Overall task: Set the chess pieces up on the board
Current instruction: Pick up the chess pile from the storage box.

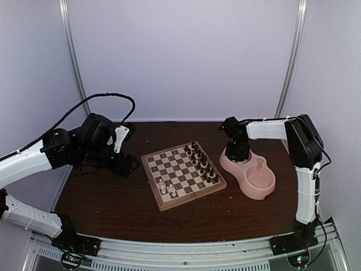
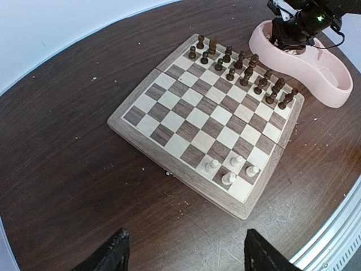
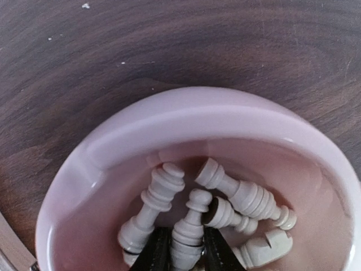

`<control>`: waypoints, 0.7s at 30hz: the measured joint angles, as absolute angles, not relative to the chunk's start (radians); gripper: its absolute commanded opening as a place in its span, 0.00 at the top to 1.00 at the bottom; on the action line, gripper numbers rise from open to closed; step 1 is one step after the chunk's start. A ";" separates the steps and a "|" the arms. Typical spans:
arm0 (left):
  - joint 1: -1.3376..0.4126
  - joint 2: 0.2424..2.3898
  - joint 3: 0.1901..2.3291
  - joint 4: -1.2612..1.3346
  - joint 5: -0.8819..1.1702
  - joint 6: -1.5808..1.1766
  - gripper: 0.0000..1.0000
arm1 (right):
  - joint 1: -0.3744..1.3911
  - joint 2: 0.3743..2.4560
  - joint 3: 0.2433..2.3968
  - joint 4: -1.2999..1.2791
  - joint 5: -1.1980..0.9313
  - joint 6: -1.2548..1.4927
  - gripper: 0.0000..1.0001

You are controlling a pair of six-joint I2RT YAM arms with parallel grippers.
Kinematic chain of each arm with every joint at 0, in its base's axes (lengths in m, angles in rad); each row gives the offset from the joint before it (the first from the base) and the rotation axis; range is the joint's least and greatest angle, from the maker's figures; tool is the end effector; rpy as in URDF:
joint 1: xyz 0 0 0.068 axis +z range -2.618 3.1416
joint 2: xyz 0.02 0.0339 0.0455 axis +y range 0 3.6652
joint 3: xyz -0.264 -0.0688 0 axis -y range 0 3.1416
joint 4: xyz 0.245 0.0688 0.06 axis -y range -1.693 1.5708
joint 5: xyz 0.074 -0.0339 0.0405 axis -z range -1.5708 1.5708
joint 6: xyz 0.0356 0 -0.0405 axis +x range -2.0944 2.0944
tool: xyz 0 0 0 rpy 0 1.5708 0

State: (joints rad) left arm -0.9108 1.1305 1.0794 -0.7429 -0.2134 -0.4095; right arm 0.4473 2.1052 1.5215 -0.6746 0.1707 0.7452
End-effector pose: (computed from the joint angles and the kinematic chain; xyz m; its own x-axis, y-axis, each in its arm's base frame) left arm 0.1479 -0.1783 0.3221 -0.6723 0.2315 -0.7032 0.4507 0.8816 -0.1406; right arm 0.3863 0.1786 0.1519 -0.8877 0.3153 -0.3356 0.3031 0.9487 0.0897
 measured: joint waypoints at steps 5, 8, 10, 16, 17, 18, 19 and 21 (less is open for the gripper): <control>-0.910 1.131 1.079 -0.742 -0.218 -0.407 0.30 | 0.439 2.114 1.528 -0.653 0.154 0.757 0.84; -0.910 1.136 1.079 -0.742 -0.221 -0.402 0.30 | 0.438 2.107 1.524 -0.649 0.151 0.754 0.85; -0.910 1.142 1.079 -0.742 -0.223 -0.401 0.30 | 0.438 2.086 1.512 -0.646 0.149 0.747 0.85; -0.909 1.149 1.079 -0.741 -0.222 -0.399 0.30 | 0.437 1.919 1.459 -0.632 0.138 0.709 0.85; -0.909 1.149 1.079 -0.741 -0.222 -0.399 0.30 | 0.437 1.888 1.451 -0.626 0.137 0.705 0.85; -0.909 1.149 1.079 -0.741 -0.221 -0.399 0.30 | 0.436 1.856 1.439 -0.616 0.134 0.700 0.85; -0.909 1.149 1.079 -0.741 -0.220 -0.399 0.30 | 0.434 1.827 1.427 -0.605 0.131 0.695 0.85; -0.909 1.149 1.079 -0.740 -0.216 -0.399 0.31 | 0.427 1.782 1.400 -0.581 0.121 0.683 0.86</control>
